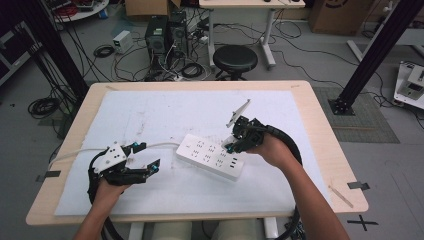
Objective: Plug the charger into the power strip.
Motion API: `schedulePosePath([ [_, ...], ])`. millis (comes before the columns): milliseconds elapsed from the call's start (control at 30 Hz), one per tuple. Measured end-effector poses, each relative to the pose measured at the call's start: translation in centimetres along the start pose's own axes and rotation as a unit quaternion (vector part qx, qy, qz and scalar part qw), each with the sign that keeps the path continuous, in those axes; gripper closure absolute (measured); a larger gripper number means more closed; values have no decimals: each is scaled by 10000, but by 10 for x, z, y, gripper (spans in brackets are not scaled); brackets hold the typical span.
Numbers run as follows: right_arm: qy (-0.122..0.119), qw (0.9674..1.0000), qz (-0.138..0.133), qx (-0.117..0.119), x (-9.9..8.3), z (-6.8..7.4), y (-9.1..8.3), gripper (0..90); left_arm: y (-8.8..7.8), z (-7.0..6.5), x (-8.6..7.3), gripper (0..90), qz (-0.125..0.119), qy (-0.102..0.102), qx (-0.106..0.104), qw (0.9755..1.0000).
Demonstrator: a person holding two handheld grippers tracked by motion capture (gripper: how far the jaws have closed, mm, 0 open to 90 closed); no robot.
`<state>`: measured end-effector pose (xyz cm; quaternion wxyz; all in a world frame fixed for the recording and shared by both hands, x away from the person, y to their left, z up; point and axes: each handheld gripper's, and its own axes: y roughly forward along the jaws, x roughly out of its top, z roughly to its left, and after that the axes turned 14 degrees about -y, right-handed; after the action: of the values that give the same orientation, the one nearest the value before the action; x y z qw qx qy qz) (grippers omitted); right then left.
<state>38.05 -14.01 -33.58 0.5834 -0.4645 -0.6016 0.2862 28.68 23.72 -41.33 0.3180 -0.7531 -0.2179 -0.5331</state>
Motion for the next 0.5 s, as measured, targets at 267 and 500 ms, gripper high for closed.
schedulePosePath([
  [267,-60,9994,258,224,6,-4,14,632,0,2,-2,222,19,-40,-5,10000],
  [500,-158,9985,404,325,10,-5,22,632,0,5,-3,222,19,-53,19,10000],
])
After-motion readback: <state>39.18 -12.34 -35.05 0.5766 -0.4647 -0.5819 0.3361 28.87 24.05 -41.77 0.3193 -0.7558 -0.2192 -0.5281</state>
